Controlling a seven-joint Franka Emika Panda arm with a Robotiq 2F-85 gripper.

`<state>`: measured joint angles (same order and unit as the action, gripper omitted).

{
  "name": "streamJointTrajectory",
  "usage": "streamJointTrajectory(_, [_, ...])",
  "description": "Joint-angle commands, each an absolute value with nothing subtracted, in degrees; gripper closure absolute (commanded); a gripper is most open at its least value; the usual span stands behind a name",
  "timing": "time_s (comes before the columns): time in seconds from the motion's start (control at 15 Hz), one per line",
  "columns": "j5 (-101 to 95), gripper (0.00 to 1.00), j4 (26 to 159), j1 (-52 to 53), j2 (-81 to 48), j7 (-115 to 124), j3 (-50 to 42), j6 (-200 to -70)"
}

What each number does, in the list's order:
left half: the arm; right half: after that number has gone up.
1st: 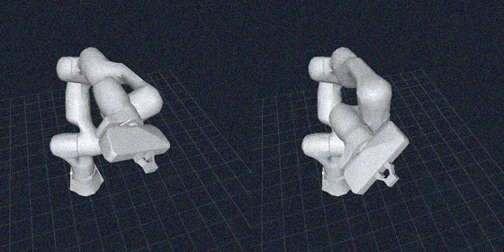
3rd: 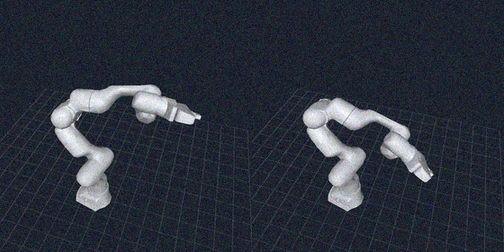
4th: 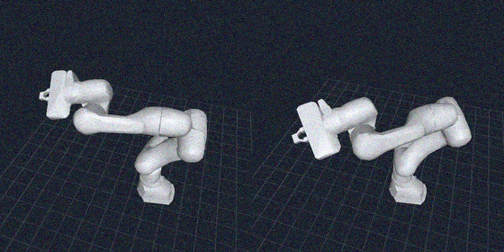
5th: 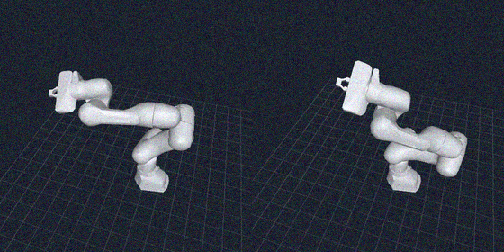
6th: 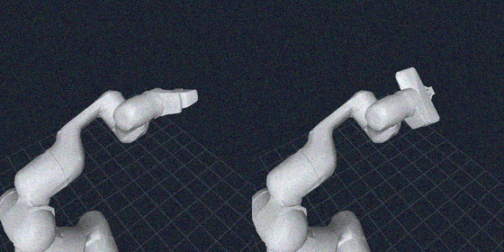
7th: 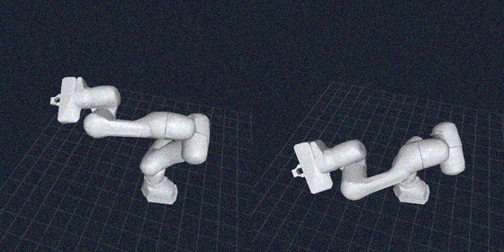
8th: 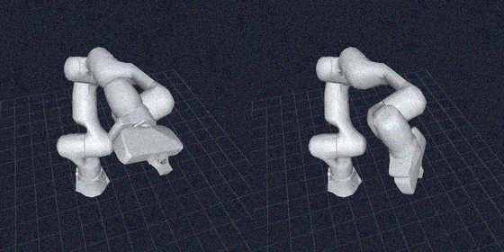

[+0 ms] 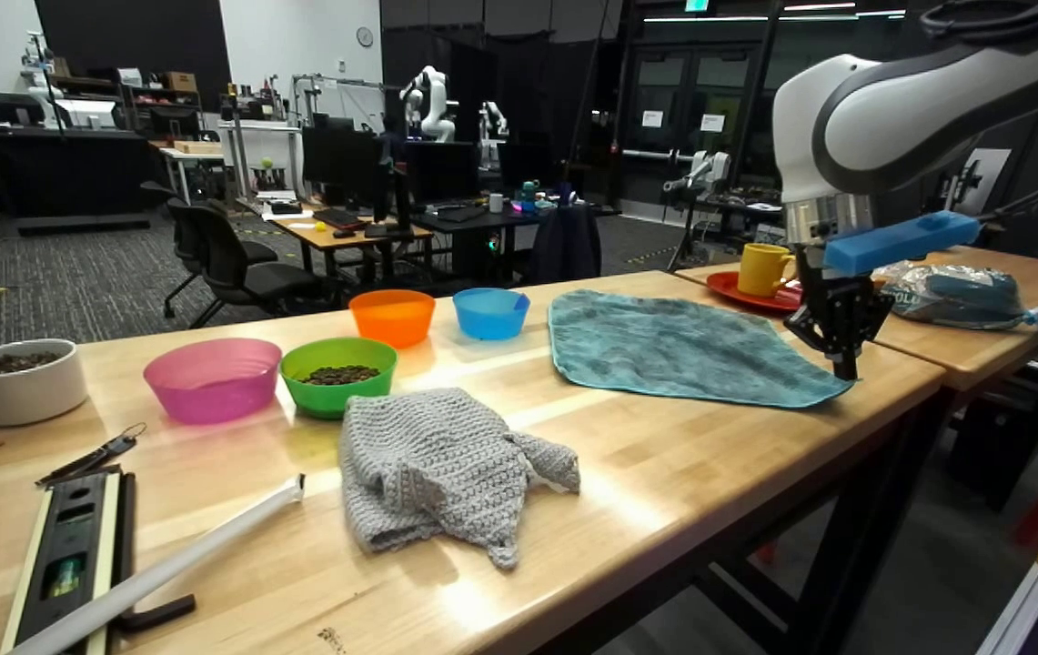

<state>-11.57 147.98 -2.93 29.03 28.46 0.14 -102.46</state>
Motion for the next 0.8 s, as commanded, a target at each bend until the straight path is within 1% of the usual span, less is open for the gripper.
streamJointTrajectory(0.0, [-10.01,1.0,149.85,-3.8,31.75,28.14,1.93,-105.4])
streamJointTrajectory(0.33, [-10.17,1.0,149.91,-4.05,32.13,28.66,2.94,-108.13])
streamJointTrajectory(0.73, [-10.23,1.0,149.74,-4.99,34.09,28.2,2.71,-108.24])
